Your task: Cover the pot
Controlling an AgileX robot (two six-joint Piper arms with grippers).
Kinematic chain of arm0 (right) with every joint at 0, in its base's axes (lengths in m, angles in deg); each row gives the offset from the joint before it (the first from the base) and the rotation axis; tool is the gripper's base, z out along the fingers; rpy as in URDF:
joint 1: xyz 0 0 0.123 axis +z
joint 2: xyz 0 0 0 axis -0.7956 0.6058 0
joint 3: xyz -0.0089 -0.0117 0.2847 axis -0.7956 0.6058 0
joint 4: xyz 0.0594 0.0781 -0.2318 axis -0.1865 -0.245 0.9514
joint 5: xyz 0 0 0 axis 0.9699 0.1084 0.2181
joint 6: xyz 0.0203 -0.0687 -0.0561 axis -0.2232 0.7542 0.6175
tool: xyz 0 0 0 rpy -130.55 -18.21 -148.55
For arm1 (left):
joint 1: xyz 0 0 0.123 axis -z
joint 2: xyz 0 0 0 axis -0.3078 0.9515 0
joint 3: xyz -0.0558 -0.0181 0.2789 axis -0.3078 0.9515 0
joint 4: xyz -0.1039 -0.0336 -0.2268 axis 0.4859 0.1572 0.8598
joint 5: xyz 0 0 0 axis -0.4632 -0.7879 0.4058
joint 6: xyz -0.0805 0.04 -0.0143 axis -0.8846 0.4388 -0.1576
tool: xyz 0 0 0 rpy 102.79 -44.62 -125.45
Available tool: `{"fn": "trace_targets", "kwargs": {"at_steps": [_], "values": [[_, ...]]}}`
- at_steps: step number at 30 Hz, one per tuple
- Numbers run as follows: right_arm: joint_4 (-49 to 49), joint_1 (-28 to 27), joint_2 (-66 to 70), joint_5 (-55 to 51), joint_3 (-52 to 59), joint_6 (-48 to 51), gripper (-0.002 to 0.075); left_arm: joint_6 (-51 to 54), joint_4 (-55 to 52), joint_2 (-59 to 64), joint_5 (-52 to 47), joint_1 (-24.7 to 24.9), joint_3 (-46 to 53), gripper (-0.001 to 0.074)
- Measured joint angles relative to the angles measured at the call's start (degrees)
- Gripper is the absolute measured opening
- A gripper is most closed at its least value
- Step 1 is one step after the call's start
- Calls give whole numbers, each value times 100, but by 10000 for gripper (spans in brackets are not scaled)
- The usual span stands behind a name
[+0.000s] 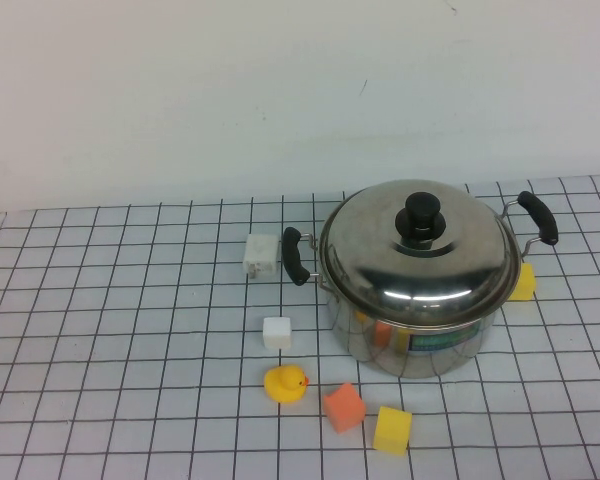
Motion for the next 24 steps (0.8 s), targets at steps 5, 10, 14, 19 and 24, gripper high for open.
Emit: {"fn": "trace_targets", "kwargs": {"at_steps": [5, 10, 14, 19, 24], "values": [[0, 0, 0, 0, 0, 0, 9, -113, 216, -560, 51, -518, 1202, 0], [0, 0, 0, 0, 0, 0, 9, -164, 325, -799, 65, -577, 2108, 0], [0, 0, 0, 0, 0, 0, 9, -173, 393, -949, -91, -581, 2248, 0], [0, 0, 0, 0, 0, 0, 9, -173, 476, -999, -631, -581, 2248, 0], [0, 0, 0, 0, 0, 0, 9, -186, 489, -1013, -735, -592, 2248, 0]]}}
